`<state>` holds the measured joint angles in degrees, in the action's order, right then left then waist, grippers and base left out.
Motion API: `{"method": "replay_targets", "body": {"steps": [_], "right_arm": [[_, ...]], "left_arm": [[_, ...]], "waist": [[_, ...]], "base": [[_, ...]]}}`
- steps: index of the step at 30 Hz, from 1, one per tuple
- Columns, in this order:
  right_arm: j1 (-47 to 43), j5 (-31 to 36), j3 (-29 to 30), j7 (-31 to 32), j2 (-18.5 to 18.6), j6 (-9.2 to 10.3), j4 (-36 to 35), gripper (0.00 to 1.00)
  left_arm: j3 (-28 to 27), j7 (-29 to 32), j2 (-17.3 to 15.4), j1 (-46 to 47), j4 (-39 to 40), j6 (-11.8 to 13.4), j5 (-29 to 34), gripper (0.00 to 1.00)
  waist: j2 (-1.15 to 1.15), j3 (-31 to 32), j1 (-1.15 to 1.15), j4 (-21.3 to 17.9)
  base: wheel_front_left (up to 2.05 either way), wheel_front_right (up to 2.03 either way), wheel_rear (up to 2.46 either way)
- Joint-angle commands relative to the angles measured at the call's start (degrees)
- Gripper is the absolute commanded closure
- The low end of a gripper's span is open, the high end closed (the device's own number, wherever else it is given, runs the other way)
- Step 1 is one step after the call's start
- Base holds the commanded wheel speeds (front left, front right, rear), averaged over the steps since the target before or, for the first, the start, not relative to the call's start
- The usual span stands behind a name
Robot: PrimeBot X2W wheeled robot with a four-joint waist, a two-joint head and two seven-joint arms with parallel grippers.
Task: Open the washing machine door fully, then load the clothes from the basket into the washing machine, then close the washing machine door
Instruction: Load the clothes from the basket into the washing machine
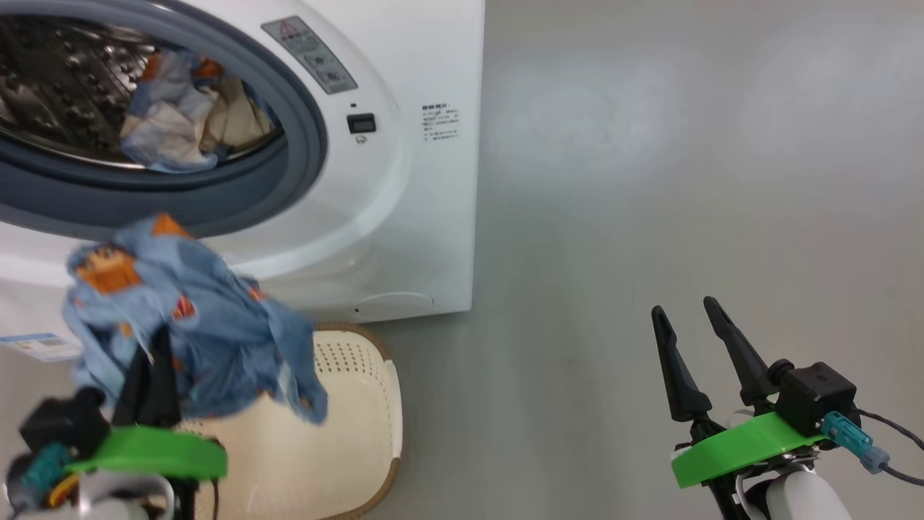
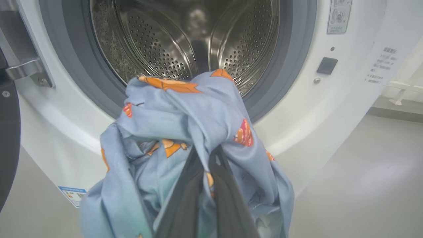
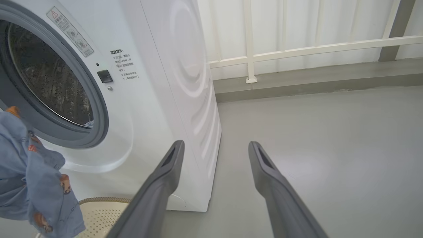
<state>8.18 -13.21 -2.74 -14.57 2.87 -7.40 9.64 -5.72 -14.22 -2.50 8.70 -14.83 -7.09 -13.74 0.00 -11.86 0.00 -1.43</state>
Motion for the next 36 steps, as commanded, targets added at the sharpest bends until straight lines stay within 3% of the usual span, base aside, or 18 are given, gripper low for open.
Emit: {"method": "replay_targets", "body": {"steps": [1, 10, 23, 30, 36], "right_arm": [[1.3, 0.59, -1.44, -0.43, 0.0, -0.09, -1.61, 0.0], [3.7, 0.93, -2.15, -0.43, 0.0, -0.09, -2.61, 0.0], [6.92, -0.87, -2.47, -0.43, 0.0, -0.09, -5.02, 0.0], [9.21, -2.9, -3.23, -0.43, 0.0, -0.09, -5.99, 0.0], [10.36, -4.23, -3.64, -0.43, 0.0, -0.09, -6.48, 0.0]], "left_arm": [[-2.44, -0.78, -1.57, 3.81, 1.68, -0.29, 0.17, 1.0], [-3.83, -0.78, -5.89, 17.42, -3.18, -0.37, -1.68, 1.0], [-0.93, 0.31, -18.97, 40.47, -14.71, -0.39, -7.24, 1.0], [3.33, 2.98, -27.48, 54.5, -21.37, -0.39, -9.85, 1.0], [6.83, 4.5, -32.26, 63.0, -24.99, -0.39, -10.9, 1.0]], "waist": [[0.0, -2.66, 0.0, -0.37], [0.0, -10.6, 0.0, -2.9], [0.0, -22.68, 0.0, -7.47], [0.0, -28.85, 0.0, -10.52], [0.0, -31.89, 0.0, -12.37]], "base": [[0.0, 0.0, 0.0], [0.0, 0.0, 0.0], [0.0, 0.0, 0.0], [0.0, 0.0, 0.0], [0.0, 0.0, 0.0]]}}
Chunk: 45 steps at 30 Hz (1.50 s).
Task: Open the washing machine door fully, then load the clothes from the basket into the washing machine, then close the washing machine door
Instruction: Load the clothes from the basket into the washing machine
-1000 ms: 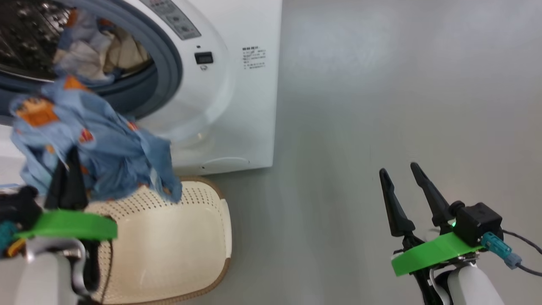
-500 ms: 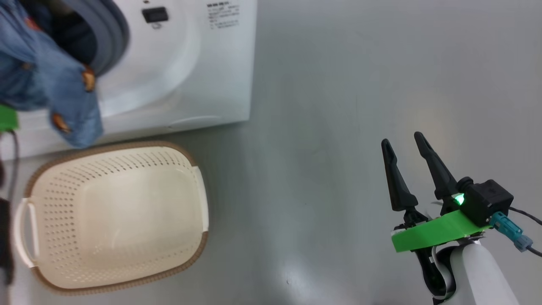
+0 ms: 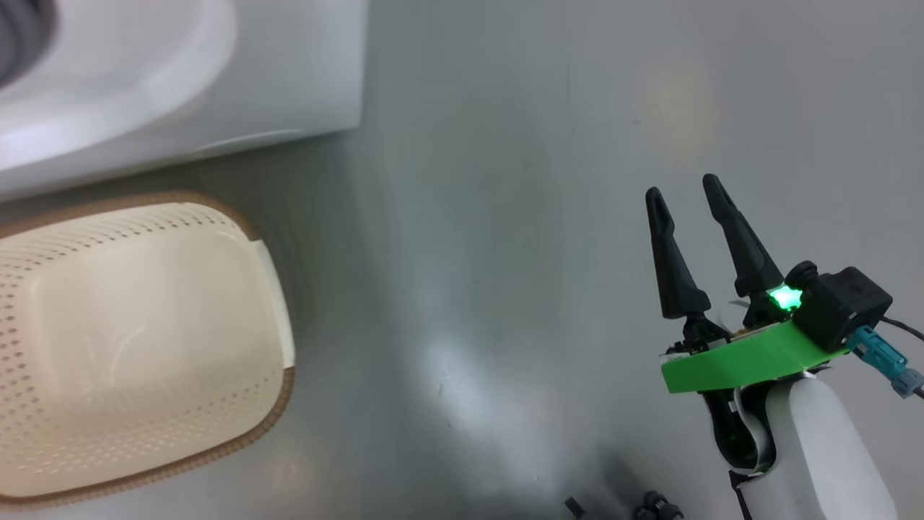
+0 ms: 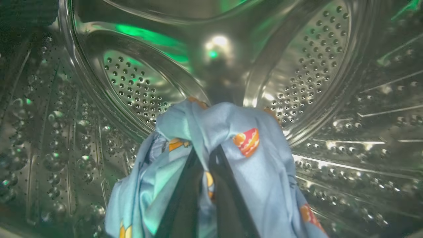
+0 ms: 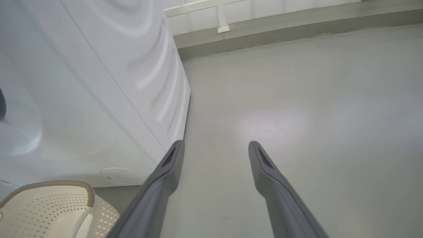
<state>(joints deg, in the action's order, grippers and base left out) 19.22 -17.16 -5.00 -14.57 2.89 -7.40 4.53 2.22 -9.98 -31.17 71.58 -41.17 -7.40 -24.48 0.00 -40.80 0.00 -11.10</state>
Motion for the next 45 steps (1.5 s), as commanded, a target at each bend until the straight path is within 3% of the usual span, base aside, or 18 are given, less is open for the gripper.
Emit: {"method": "replay_targets", "body": {"steps": [1, 10, 16, 32, 33, 34, 35, 36, 45], "right_arm": [[-0.48, -0.56, -1.56, -0.43, -0.02, -0.09, -1.42, 0.0], [1.17, -2.96, -3.78, -0.43, -0.02, -0.09, -1.38, 0.0], [1.61, -4.15, -4.57, -0.43, -0.02, -0.09, -1.29, 0.0], [1.95, -3.84, -4.52, -0.43, -0.02, -0.09, -1.16, 0.0], [2.0, -3.77, -4.45, -0.43, -0.02, -0.09, -1.12, 0.0], [2.05, -3.72, -4.36, -0.43, -0.02, -0.09, -1.08, 0.0], [2.1, -3.69, -4.27, -0.43, -0.02, -0.09, -1.05, 0.0], [2.14, -3.68, -4.17, -0.43, -0.02, -0.09, -1.01, 0.0], [2.53, -3.3, -4.18, -0.43, -0.02, -0.09, -0.78, 0.0]], "left_arm": [[-0.46, 0.46, -4.34, 1.74, 0.7, -0.08, -0.21, 1.0], [3.79, -1.64, -9.26, 15.07, -5.83, 0.22, 2.04, 1.0], [3.2, -4.74, -9.32, 20.64, -8.48, 1.83, 3.66, 1.0], [10.31, -1.57, -7.32, 22.61, -22.14, -0.02, 3.89, 1.0], [10.63, -1.63, -7.23, 22.76, -22.49, -0.04, 3.67, 0.8], [10.98, -1.71, -7.1, 22.85, -22.73, -0.05, 3.38, 0.28], [11.37, -1.73, -6.87, 22.85, -22.89, -0.06, 2.89, 0.1], [11.86, -1.74, -6.75, 22.79, -23.01, -0.06, 2.45, 0.0], [14.73, -2.27, -6.9, 22.29, -23.89, -0.08, -0.7, 0.0]], "waist": [[0.0, -3.43, 0.0, -3.06], [0.0, -6.36, 0.0, -5.82], [0.0, -7.24, 0.0, -6.81], [0.0, -7.58, 0.0, -6.34], [0.0, -7.54, 0.0, -6.3], [0.0, -7.48, 0.0, -6.26], [0.0, -7.42, 0.0, -6.22], [0.0, -7.34, 0.0, -6.18], [0.0, -6.62, 0.0, -5.8]], "base": [[0.0, 0.0, 0.0], [0.0, 0.0, 0.0], [0.0, 0.0, 0.0], [0.0, 0.0, 0.0], [0.0, 0.0, 0.0], [0.0, 0.0, 0.0], [0.0, 0.0, 0.0], [0.0, 0.0, 0.0], [0.0, 0.0, 0.0]]}}
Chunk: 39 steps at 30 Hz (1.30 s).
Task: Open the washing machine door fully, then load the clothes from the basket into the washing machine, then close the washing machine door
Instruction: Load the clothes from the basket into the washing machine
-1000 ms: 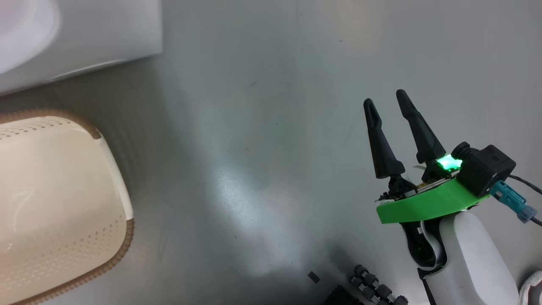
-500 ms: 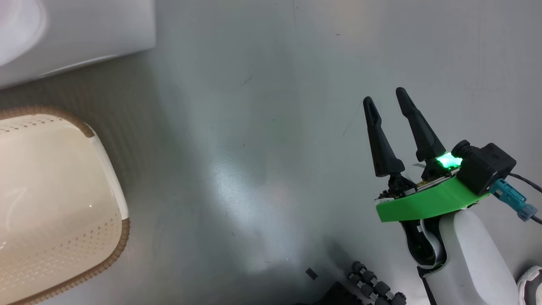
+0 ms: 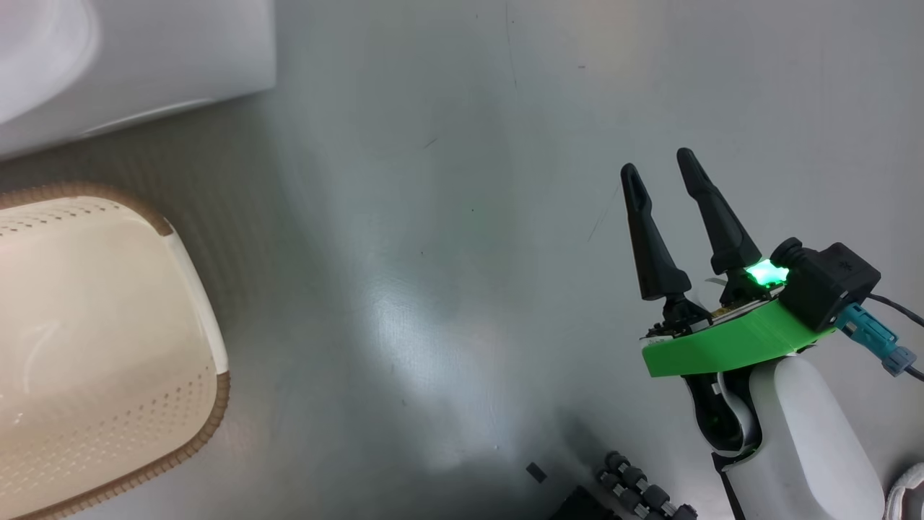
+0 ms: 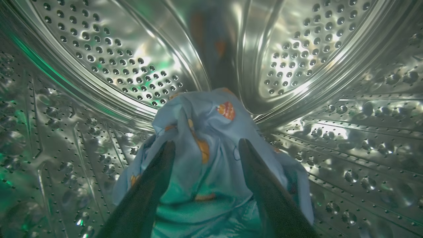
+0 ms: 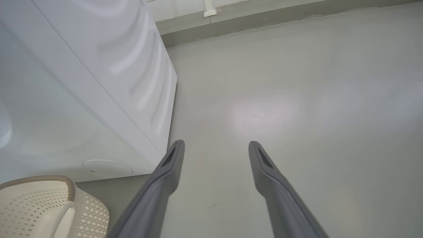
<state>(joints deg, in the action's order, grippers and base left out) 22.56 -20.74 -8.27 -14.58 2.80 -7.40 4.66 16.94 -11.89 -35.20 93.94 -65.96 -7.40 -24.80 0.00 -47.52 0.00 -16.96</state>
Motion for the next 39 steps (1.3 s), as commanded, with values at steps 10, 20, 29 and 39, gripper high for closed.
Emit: {"method": "replay_targets", "body": {"steps": [10, 20, 29, 39], "right_arm": [[-1.53, 1.89, 0.97, -0.42, 0.08, -0.09, -0.1, 0.0], [-3.4, 5.32, 2.9, -0.42, 0.08, -0.09, 0.8, 0.0], [-5.61, 8.08, 4.0, -0.42, 0.08, -0.09, 1.87, 0.0], [-8.51, 9.78, 4.67, -0.42, 0.08, -0.09, 3.02, 0.0]], "left_arm": [[3.96, -2.4, -1.49, -6.75, 1.76, -0.08, -4.64, 0.0], [6.1, -3.08, 1.97, -19.16, 9.05, -0.08, -8.09, 0.0], [3.16, -3.1, 4.76, -32.63, 17.39, 0.54, -6.47, 0.0], [-1.24, -3.1, 7.3, -47.52, 27.47, 2.73, -4.8, 0.0]], "waist": [[0.0, 5.07, 0.0, 1.76], [0.0, 12.14, 0.0, 5.98], [0.0, 19.09, 0.0, 9.93], [0.0, 25.03, 0.0, 12.78]], "base": [[0.0, 0.0, 0.0], [0.0, 0.0, 0.0], [0.0, 0.0, 0.0], [0.0, 0.0, 0.0]]}}
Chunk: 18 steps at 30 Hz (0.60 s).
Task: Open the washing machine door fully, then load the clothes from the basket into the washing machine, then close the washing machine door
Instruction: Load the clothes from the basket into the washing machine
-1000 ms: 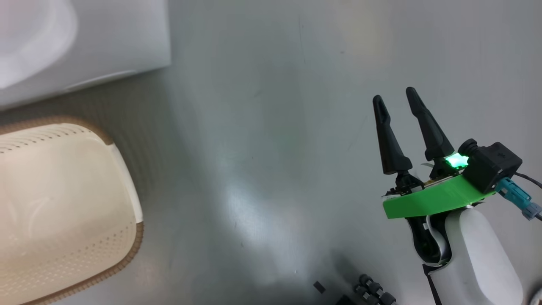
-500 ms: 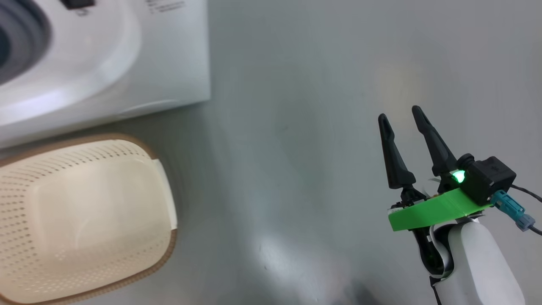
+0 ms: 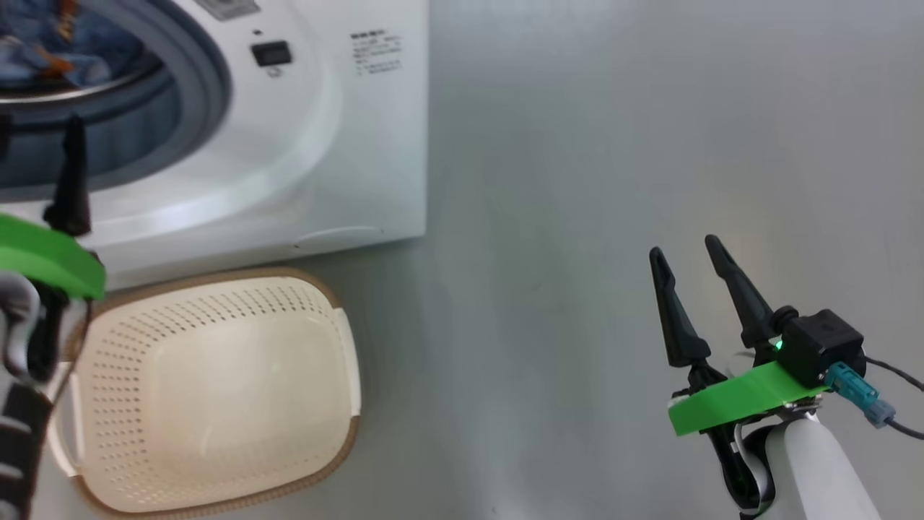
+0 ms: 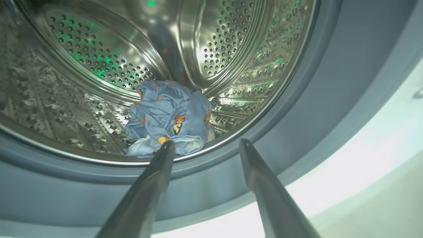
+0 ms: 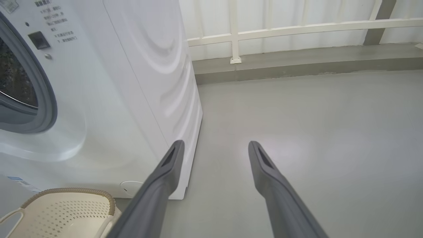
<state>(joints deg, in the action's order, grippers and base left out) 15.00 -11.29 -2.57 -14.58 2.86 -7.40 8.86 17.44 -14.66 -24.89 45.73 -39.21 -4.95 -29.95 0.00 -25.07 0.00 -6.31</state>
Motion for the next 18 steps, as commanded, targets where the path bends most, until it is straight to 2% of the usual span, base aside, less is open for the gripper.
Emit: {"method": "replay_targets", "body": {"steps": [1, 10, 18], "right_arm": [[-1.39, 0.5, -1.02, -0.42, 0.01, -0.09, -0.9, 0.0], [-3.19, 0.36, -1.02, -0.42, 0.01, -0.09, -0.12, 0.0], [-4.72, 0.69, -0.12, -0.42, 0.01, -0.09, 0.08, 0.0]], "left_arm": [[-2.73, -0.33, -2.39, -2.03, 2.75, 0.84, 0.58, 0.0], [-8.48, -0.33, 0.92, -16.71, 14.27, 3.13, 1.68, 0.0], [-11.91, -0.33, 5.93, -26.35, 22.55, 4.54, 4.89, 0.0]], "waist": [[0.0, 3.83, 0.0, 2.45], [0.0, 8.86, 0.0, 3.3], [0.0, 11.93, 0.0, 5.02]], "base": [[0.0, 0.0, 0.0], [0.0, 0.0, 0.0], [0.0, 0.0, 0.0]]}}
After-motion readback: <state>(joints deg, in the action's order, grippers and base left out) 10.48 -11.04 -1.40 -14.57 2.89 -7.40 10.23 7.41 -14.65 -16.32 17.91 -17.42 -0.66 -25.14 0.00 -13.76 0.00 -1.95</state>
